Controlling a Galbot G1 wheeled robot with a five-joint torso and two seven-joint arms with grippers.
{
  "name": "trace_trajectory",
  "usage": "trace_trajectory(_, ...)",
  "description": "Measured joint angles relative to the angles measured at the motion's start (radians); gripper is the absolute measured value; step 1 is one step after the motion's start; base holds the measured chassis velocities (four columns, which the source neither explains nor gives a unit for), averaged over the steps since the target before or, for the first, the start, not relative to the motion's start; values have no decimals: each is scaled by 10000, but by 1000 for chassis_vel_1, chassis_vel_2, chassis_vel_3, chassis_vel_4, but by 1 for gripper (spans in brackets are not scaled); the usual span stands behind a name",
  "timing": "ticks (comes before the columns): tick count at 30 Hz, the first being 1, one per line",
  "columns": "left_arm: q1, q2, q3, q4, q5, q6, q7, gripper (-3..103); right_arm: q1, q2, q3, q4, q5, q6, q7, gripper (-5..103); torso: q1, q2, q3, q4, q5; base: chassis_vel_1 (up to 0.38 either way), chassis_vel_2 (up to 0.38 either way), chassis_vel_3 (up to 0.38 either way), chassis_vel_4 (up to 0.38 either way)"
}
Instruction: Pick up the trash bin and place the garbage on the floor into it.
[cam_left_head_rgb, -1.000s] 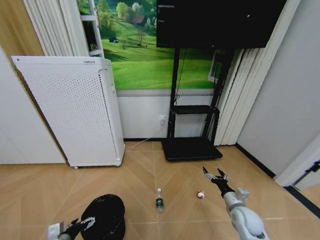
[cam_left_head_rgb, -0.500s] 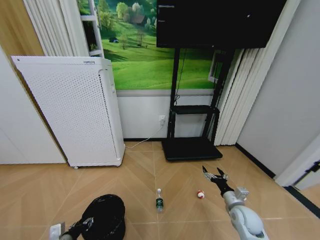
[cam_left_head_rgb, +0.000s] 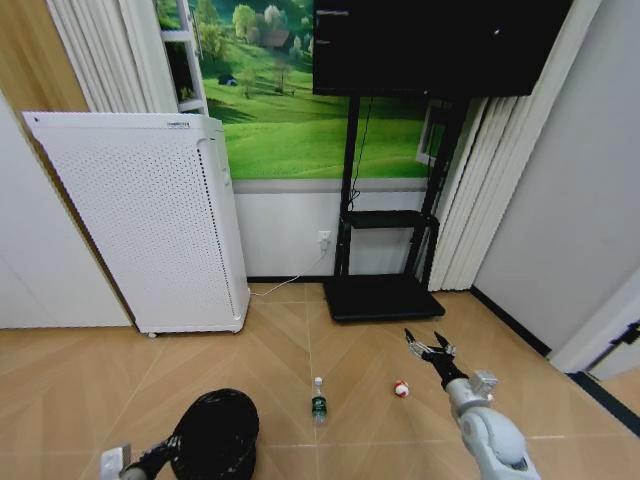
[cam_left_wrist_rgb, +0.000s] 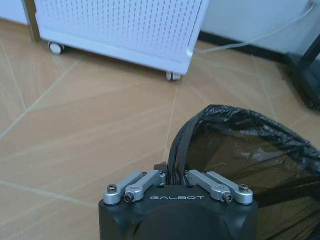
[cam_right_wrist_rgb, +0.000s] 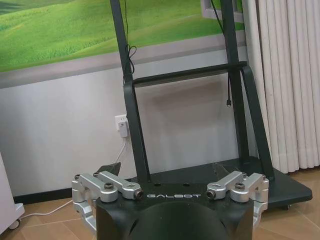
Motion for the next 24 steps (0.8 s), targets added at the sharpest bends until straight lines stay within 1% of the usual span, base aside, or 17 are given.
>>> trace_trajectory(1,0,0,0,0,0,0,0,7,0,0,0,0,0,0,0,100,0,0,0,0,0,0,0,0,0)
trace_trajectory(4,-381,81,-60,215,10,-542,270,7,-13,54,-12,0,-10,-9,0,100,0,0,0,1,0,0,0,0,0)
trace_trajectory(5,-381,81,-60,215,10,-542,270,7,-13,54,-12,0,-10,-9,0,100,0,0,0,1,0,0,0,0,0)
trace_trajectory(8,-998,247,1,443,11,-1055,356,7,-41,69,2,40,-11,-11,0,100,0,0,0,0,2,0,0,0,0)
trace_trajectory(9,-998,247,1,443,11,-1055,356,7,-41,69,2,40,-11,-11,0,100,0,0,0,0,2,0,0,0,0)
trace_trajectory(10,-1338,345,86,499,-39,-1235,408,7,-61,77,18,57,-11,-11,0,100,0,0,0,-2,0,0,0,0,0)
trace_trajectory(16,-1985,791,461,444,-128,-1308,734,7,-140,113,65,93,-15,-7,1,100,0,0,1,-4,0,0,0,0,0)
trace_trajectory(18,-2200,986,602,330,-89,-1629,953,7,-204,127,30,145,-28,-13,9,100,0,0,0,-1,0,0,0,0,0)
trace_trajectory(19,-2200,986,602,330,-89,-1629,953,7,-204,127,30,145,-28,-13,9,100,0,0,0,-1,0,0,0,0,0)
trace_trajectory(20,-2291,1043,629,257,-49,-1879,1092,7,-231,139,-60,153,-30,-70,10,100,1,0,0,-2,0,0,0,0,0)
trace_trajectory(21,-2329,1066,630,233,-22,-2000,1151,7,-236,146,-101,152,-30,-106,9,100,0,0,0,-2,1,0,0,0,0)
trace_trajectory(22,-2329,1066,630,233,-22,-2000,1151,7,-236,146,-101,152,-30,-106,9,100,0,0,0,-2,1,0,0,0,0)
trace_trajectory(23,-2385,1110,631,209,60,-2221,1218,7,-236,176,-222,127,-20,-229,4,100,0,0,0,-2,0,0,0,0,0)
trace_trajectory(24,-2403,1157,627,189,152,-2328,1274,7,-226,202,-314,60,20,-365,-19,100,0,1,0,-1,-1,0,0,0,0)
